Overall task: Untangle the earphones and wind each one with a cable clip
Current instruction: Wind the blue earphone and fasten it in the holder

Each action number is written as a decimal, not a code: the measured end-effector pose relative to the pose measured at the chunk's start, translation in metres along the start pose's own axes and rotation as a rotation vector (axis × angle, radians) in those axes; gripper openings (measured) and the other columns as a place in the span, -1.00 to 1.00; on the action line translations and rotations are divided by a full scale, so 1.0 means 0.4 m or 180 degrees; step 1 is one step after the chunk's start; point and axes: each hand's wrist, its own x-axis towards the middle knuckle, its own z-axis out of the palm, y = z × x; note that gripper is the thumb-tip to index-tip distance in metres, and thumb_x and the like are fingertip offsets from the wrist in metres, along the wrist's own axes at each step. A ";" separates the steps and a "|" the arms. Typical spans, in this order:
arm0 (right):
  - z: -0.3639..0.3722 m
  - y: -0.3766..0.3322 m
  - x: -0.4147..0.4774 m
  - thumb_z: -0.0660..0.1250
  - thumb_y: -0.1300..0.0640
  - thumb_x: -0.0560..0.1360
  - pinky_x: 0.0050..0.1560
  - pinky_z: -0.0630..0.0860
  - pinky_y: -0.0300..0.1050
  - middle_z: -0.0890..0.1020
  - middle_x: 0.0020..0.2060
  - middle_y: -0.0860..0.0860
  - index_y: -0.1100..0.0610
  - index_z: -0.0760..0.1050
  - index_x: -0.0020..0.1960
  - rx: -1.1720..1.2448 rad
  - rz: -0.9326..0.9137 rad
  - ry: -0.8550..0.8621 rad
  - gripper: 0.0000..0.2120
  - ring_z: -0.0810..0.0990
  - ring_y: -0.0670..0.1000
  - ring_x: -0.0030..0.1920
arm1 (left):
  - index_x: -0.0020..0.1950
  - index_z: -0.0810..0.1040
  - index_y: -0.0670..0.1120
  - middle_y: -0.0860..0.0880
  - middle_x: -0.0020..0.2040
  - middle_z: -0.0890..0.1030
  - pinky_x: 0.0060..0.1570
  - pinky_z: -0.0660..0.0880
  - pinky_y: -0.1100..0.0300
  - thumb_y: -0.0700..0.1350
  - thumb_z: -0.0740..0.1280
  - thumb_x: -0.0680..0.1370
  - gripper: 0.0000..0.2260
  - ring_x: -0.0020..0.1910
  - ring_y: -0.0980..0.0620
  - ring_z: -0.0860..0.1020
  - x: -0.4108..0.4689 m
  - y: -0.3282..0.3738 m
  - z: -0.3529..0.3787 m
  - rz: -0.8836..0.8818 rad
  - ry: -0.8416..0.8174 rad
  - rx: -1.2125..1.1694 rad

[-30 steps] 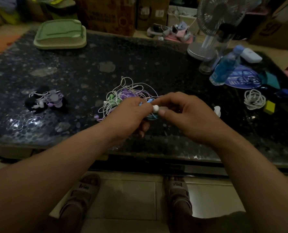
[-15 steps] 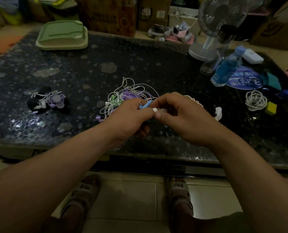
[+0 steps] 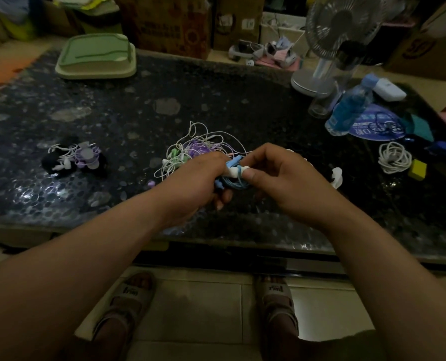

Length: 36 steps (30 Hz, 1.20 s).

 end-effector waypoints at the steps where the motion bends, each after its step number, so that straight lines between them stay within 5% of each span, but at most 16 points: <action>1: 0.000 0.001 0.000 0.41 0.06 0.63 0.05 0.66 0.20 0.71 -0.01 -0.08 -0.02 0.59 0.11 0.0026 0.0005 0.0014 -0.93 0.71 -0.01 -0.02 | 0.05 0.52 -0.16 -0.14 -0.19 0.58 -0.41 0.40 0.12 -0.18 0.11 0.67 -0.80 -0.33 -0.01 0.51 0.000 -0.001 -0.001 0.0006 0.0031 0.0079; 8: -0.013 -0.013 -0.002 0.44 0.03 0.60 0.00 0.62 0.37 0.75 -0.05 0.04 -0.09 0.65 0.08 -0.0006 0.0078 -0.0103 -0.93 0.71 0.22 -0.01 | 0.09 0.49 -0.19 -0.24 -0.01 0.51 -0.38 0.40 0.11 -0.21 0.20 0.67 -0.90 -0.29 -0.03 0.51 -0.007 -0.002 0.000 -0.0056 -0.0156 -0.0009; 13: 0.000 -0.013 0.007 0.33 0.13 0.67 0.00 0.70 -0.01 0.70 0.14 -0.06 -0.07 0.58 0.26 0.0696 0.0239 -0.0163 -0.80 0.73 -0.02 0.05 | 0.18 0.55 -0.23 -0.31 0.02 0.54 -0.41 0.35 0.13 -0.02 0.27 0.52 -0.65 -0.32 -0.04 0.47 -0.012 0.004 -0.023 -0.0128 -0.0121 -0.0363; 16: 0.019 -0.027 0.016 0.28 0.18 0.68 -0.04 0.67 -0.18 0.70 0.13 -0.06 -0.04 0.58 0.27 0.0847 0.0352 -0.0209 -0.77 0.72 -0.08 0.05 | 0.29 0.52 -0.27 -0.31 0.04 0.56 -0.45 0.37 0.15 -0.05 0.25 0.59 -0.63 -0.34 -0.01 0.49 -0.018 0.003 -0.038 -0.0209 -0.0056 -0.0416; 22: 0.066 -0.047 0.036 0.30 0.15 0.68 0.02 0.68 -0.13 0.73 0.08 -0.02 -0.01 0.59 0.27 0.0683 0.0318 -0.0206 -0.79 0.72 -0.06 0.05 | 0.13 0.54 -0.18 -0.21 -0.07 0.57 -0.42 0.35 0.16 -0.12 0.21 0.68 -0.82 -0.37 0.00 0.49 -0.038 0.001 -0.062 -0.0246 0.0245 -0.0222; 30: 0.104 -0.066 0.054 0.39 0.08 0.64 0.02 0.68 0.21 0.72 -0.05 -0.02 -0.06 0.64 0.09 0.0443 0.0221 0.0096 -0.92 0.72 0.05 -0.01 | 0.11 0.55 -0.14 -0.19 -0.04 0.60 -0.39 0.39 0.13 -0.04 0.29 0.61 -0.80 -0.35 0.00 0.52 -0.046 -0.004 -0.088 -0.0186 0.0197 -0.0224; 36: 0.110 -0.068 0.062 0.43 0.04 0.60 0.03 0.64 0.15 0.74 -0.13 0.03 0.02 0.66 -0.03 0.0211 0.0382 0.0341 -0.92 0.71 0.09 -0.07 | 0.11 0.53 -0.17 -0.22 -0.01 0.56 -0.41 0.43 0.11 -0.02 0.28 0.50 -0.72 -0.34 -0.03 0.53 -0.051 -0.012 -0.092 -0.0169 0.0080 -0.0222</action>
